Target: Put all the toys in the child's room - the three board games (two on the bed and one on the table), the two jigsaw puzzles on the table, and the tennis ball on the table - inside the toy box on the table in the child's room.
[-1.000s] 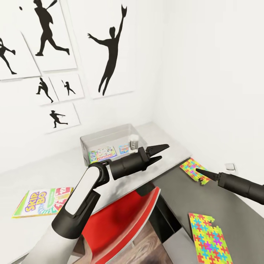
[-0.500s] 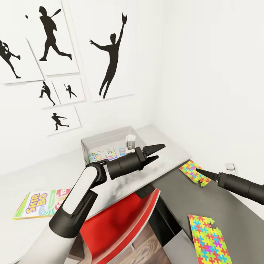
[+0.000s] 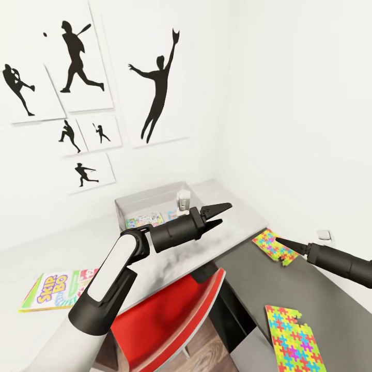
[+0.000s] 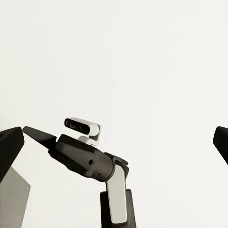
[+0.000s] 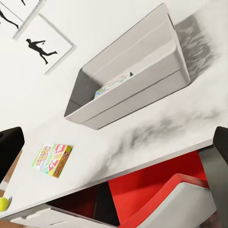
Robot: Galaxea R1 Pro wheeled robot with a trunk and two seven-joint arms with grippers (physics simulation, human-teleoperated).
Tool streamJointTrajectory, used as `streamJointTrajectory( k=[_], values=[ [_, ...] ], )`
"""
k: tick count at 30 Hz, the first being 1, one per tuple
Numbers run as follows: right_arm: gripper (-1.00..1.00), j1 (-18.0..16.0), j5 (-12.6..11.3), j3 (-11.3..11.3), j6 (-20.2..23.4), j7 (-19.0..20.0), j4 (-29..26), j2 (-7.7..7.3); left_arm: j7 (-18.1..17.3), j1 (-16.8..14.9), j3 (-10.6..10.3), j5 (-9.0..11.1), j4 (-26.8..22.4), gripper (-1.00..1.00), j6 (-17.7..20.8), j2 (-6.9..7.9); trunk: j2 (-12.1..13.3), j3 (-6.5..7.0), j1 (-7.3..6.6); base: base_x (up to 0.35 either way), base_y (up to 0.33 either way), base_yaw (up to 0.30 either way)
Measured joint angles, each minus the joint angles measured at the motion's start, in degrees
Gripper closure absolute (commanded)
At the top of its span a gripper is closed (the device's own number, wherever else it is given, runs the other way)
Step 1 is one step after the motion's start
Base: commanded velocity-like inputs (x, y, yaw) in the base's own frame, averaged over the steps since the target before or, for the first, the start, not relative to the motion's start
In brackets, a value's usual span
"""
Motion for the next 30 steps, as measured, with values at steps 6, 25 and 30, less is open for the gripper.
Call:
streamJointTrajectory(
  k=[6, 25, 30],
  values=[
    [-1.0, 0.0, 0.01, 0.0, 0.0, -0.01, 0.0, 0.01, 0.14, 0.0, 0.07, 0.0, 0.0, -1.0, -0.03, 0.02, 0.0, 0.56, 0.0, -0.017, 0.0, 0.0],
    [-1.0, 0.0, 0.01, 0.02, 0.0, 0.02, 0.0, 0.0, 0.21, 0.07, 0.12, 0.01, 0.04, -1.0, -0.09, 0.1, 0.0, 2.33, 0.01, -0.206, 0.019, 0.0],
    [-1.0, 0.0, 0.02, 0.02, 0.01, 0.03, 0.0, 0.0, 0.21, 0.08, 0.18, 0.0, 0.01, -1.0, -0.11, 0.16, 0.0, 2.72, 0.01, -0.088, 0.015, 0.0]
  ],
)
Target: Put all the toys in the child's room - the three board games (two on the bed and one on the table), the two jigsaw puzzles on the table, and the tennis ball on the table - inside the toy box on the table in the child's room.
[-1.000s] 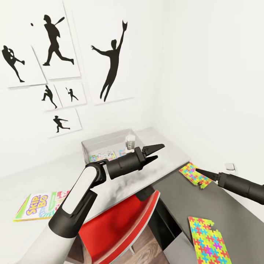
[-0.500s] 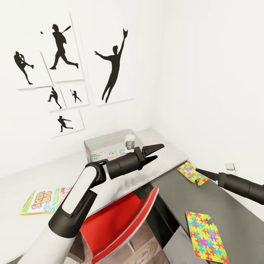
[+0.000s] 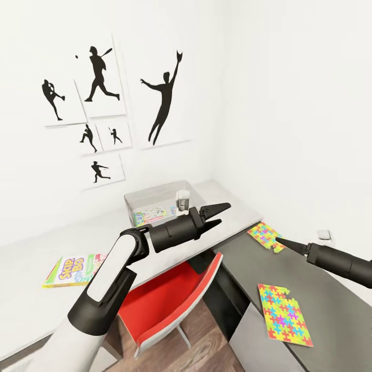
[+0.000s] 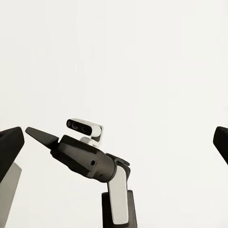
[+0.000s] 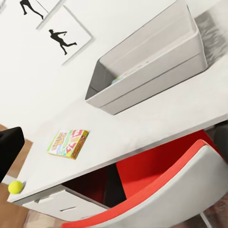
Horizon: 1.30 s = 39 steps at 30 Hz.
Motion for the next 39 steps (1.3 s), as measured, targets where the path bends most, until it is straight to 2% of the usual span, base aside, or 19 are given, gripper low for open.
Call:
streamJointTrajectory(
  k=[12, 16, 22, 26, 28, 29, 32, 33, 38, 39],
  values=[
    [-1.0, -0.05, 0.17, 0.24, 0.12, -0.1, 0.03, -0.01, -0.4, 0.9, 2.14, 0.03, -0.01, -1.0, 0.02, 1.43, 0.01, 0.32, -0.01, -0.03, 0.005, 0.033],
    [-1.0, -0.12, 0.66, 1.12, 0.18, -0.73, 0.04, 0.0, -0.43, 1.53, 2.97, 0.02, -0.03, -1.0, 0.03, 1.69, 0.01, 0.36, -0.01, -0.01, 0.002, 0.163],
    [-1.0, -0.23, 1.93, 4.06, 0.43, -3.74, 0.04, 0.0, -0.4, 2.74, 4.92, -0.02, -0.02, -1.0, 0.06, 2.48, 0.01, 0.39, -0.01, -0.005, 0.001, 0.235],
    [-1.0, -0.27, 2.16, 4.75, 0.57, -4.64, 0.07, -0.01, -0.47, 3.22, 5.41, -0.01, -0.03, -1.0, 0.08, 3.17, 0.01, 0.39, -0.01, -0.002, 0.0, 0.267],
    [-1.0, -0.3, 2.31, 5.14, 0.66, -5.19, 0.07, -0.04, -0.57, 4.0, 5.89, -0.05, -0.02, -1.0, 0.18, 4.1, 0.01, 0.4, -0.01, -0.001, 0.0, 0.277],
    [-1.0, -0.3, 2.3, 5.14, 0.67, -5.2, 0.07, -0.04, -0.57, 4.02, 5.89, -0.01, -0.02, -1.0, 0.18, 4.12, 0.01, 0.4, -0.01, -0.001, 0.0, 0.28],
    [-1.0, -0.38, 2.41, 5.46, 0.79, -5.67, 0.09, -0.12, -0.74, 5.64, 7.89, -0.04, -0.02, -1.0, 0.17, 6.34, 0.01, 0.4, -0.01, -0.001, 0.0, 0.285],
    [-1.0, -0.38, 2.41, 5.47, 0.8, -5.67, 0.09, -0.12, -0.75, 5.66, 7.92, 0.02, -0.02, -1.0, 0.17, 6.36, 0.01, 0.4, -0.01, -0.001, 0.0, 0.287],
    [-1.0, -0.43, 2.48, 5.73, 0.89, -6.02, 0.09, -0.17, -1.49, 9.38, 13.08, 0.03, -0.01, -1.0, 0.25, 9.39, 0.01, 0.4, -0.01, 0.0, 0.0, 0.29],
    [-1.0, -0.43, 2.49, 5.73, 0.89, -6.02, 0.09, -0.17, -1.5, 9.41, 13.11, 0.08, -0.01, -1.0, 0.25, 9.4, 0.01, 0.4, -0.01, 0.0, 0.0, 0.292]
  ],
)
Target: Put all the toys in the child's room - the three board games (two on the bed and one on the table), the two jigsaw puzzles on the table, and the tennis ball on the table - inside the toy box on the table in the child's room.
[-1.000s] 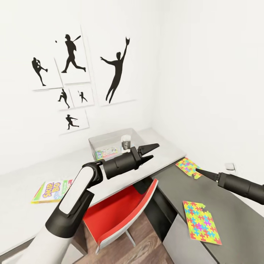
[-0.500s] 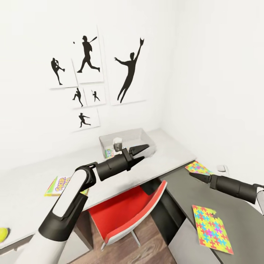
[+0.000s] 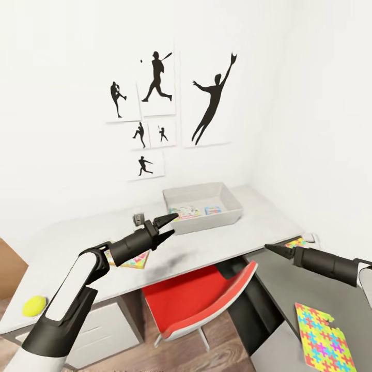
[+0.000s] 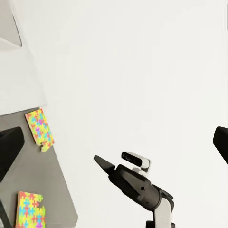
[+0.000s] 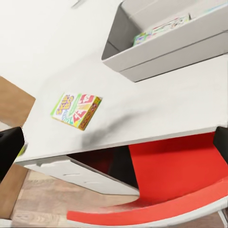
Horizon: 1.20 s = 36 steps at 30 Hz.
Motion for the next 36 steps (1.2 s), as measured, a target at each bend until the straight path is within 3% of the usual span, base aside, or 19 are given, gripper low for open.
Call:
streamJointTrajectory(
  k=[3, 10, 36],
  values=[
    [-1.0, -0.01, 0.02, 0.08, 0.01, -0.06, -0.03, 0.0, -1.15, 1.72, 2.9, 0.03, -0.03, -1.0, 0.03, 1.15, 0.0, 0.0, 0.0, 0.0, 0.0, 0.293],
    [-1.0, -0.02, 0.03, 0.15, 0.01, -0.11, -0.03, 0.0, -2.18, 2.99, 5.11, 0.16, -0.01, -1.0, 0.03, 2.09, 0.0, 0.0, 0.0, 0.0, 0.0, 0.293],
    [-1.0, 0.06, 0.05, 0.33, -0.03, -0.13, -0.04, 0.08, -2.33, 3.54, 5.97, 0.19, 0.01, -1.0, 0.06, 2.3, 0.0, 0.0, 0.0, 0.001, 0.001, 0.294]
  ],
)
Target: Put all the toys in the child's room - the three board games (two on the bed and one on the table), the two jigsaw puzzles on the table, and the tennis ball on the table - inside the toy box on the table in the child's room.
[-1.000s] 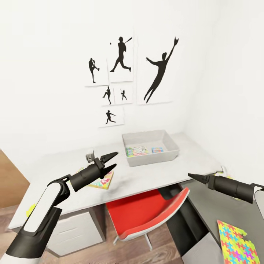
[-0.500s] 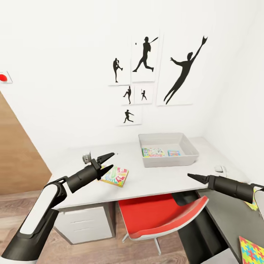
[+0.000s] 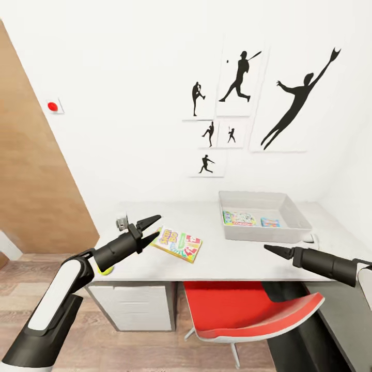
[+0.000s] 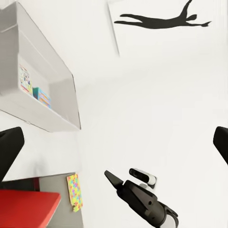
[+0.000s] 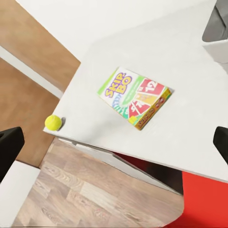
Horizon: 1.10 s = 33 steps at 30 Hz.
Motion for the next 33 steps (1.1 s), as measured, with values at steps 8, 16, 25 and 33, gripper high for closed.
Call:
streamJointTrajectory(
  k=[8, 16, 25, 33],
  values=[
    [-1.0, 0.01, -0.04, 0.0, 0.0, 0.0, 0.04, 0.0, -0.14, -0.01, 0.01, 0.0, 0.01, -1.0, 0.01, -0.02, 0.0, 0.0, -0.01, 0.088, 0.097, 0.239],
    [-1.0, 0.02, -0.06, -0.02, 0.04, 0.0, 0.05, 0.0, -0.25, -0.06, -0.03, 0.0, 0.01, -1.0, 0.01, -0.04, 0.0, 0.0, -0.02, 0.16, 0.195, 0.084],
    [-1.0, -0.08, -0.03, -0.22, 0.01, -0.08, 0.16, 0.0, -0.3, -0.11, -0.07, 0.01, 0.02, -1.0, 0.01, -0.16, -0.01, 0.0, -0.02, 0.184, 0.225, 0.027],
    [-1.0, -0.28, -0.06, -0.45, -0.05, -0.25, 0.45, 0.0, -0.35, -0.15, -0.08, 0.01, 0.02, -1.0, 0.01, -0.19, -0.01, 0.0, -0.02, 0.192, 0.235, 0.008]
  ],
)
